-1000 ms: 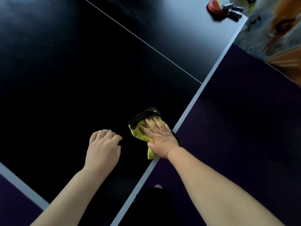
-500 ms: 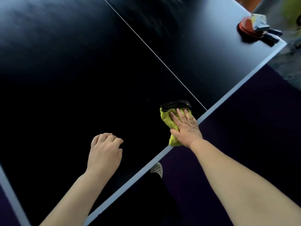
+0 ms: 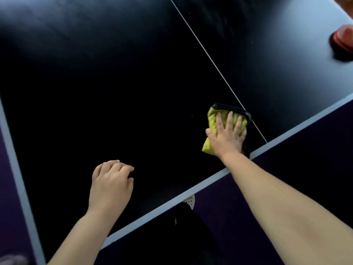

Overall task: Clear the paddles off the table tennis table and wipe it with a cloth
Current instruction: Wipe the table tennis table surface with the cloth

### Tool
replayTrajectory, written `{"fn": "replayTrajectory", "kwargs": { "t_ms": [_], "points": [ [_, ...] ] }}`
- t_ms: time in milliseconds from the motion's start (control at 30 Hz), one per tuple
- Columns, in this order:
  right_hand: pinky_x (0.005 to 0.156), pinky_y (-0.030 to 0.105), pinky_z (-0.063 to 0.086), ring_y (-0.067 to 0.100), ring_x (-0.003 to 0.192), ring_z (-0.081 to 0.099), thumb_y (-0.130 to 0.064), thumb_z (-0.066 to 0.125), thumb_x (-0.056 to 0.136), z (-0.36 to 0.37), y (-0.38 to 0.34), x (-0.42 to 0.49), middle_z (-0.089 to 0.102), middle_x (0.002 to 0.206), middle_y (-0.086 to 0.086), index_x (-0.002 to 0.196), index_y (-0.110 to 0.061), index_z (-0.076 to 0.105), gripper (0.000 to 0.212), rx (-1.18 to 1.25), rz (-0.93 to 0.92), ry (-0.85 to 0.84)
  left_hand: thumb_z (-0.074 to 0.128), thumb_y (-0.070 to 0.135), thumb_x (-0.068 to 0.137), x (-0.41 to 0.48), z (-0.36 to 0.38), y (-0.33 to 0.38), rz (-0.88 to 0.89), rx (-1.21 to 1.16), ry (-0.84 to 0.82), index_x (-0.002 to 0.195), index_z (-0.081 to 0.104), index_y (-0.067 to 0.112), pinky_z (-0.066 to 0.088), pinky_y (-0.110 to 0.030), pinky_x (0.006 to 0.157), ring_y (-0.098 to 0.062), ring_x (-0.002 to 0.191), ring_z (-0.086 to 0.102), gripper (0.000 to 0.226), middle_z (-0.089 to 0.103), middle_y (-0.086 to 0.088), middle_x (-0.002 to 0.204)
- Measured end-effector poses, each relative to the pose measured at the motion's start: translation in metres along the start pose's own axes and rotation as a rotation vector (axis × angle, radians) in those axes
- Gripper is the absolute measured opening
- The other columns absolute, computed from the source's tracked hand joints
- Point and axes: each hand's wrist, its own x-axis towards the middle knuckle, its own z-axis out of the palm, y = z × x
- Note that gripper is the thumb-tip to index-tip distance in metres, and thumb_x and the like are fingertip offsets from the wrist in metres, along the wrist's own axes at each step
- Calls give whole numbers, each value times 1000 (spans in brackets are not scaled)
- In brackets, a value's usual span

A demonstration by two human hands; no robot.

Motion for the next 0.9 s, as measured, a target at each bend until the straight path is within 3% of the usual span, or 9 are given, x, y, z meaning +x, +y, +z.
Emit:
{"fn": "replayTrajectory", "kwargs": {
  "t_ms": [100,200,400,533,633,733,900],
  "points": [
    [116,56,-12,33,143,-31,-59,16,99,19,-62,-24,-31,158,4,151,-35,-18,67,-43,-180,-5,72,12,73,-4,-1,-23,-49,-9,-6,94,71,12,26,-38,97,-28,106,57,21,69,-2,91],
    [116,56,-13,33,143,-31,-56,18,99,41,-125,-57,-30,158,4,153,-34,-15,67,-59,-337,-31,66,15,76,-10,-7,-51,-84,-10,-5,96,71,12,25,-38,97,-30,107,56,21,69,-3,93],
    [114,57,-15,28,139,-39,-53,24,100,88,-221,-124,-37,153,-1,154,-36,-9,66,-124,-645,-94,76,6,71,-21,-29,-109,-142,4,-57,97,71,11,29,-43,97,-32,108,55,27,69,-7,96],
    [113,51,-24,25,140,-39,-49,25,101,103,-245,-148,-31,157,-4,153,-38,-9,63,-269,-864,-120,76,6,71,-20,-37,-127,-149,-1,-53,96,72,12,31,-45,95,-31,107,55,26,69,-6,95],
    [115,44,-23,19,144,-30,-47,26,100,91,-234,-132,-24,158,-9,154,-40,-5,63,-317,-936,-110,78,5,68,-15,-38,-129,-110,-11,-26,95,72,10,31,-44,95,-32,106,56,28,69,-6,93],
    [117,41,-18,16,148,-20,-46,28,96,70,-215,-103,-12,162,-11,154,-41,4,63,-245,-842,-88,76,7,71,-6,-38,-125,-54,-20,21,94,72,11,27,-40,96,-32,105,57,24,69,-5,92],
    [119,39,-6,18,150,-13,-49,28,97,31,-158,-43,-13,163,-10,155,-39,4,63,-139,-398,-4,54,21,72,13,-33,-120,25,-15,51,92,72,11,26,-38,97,-30,104,58,29,70,-2,88]
  ]
}}
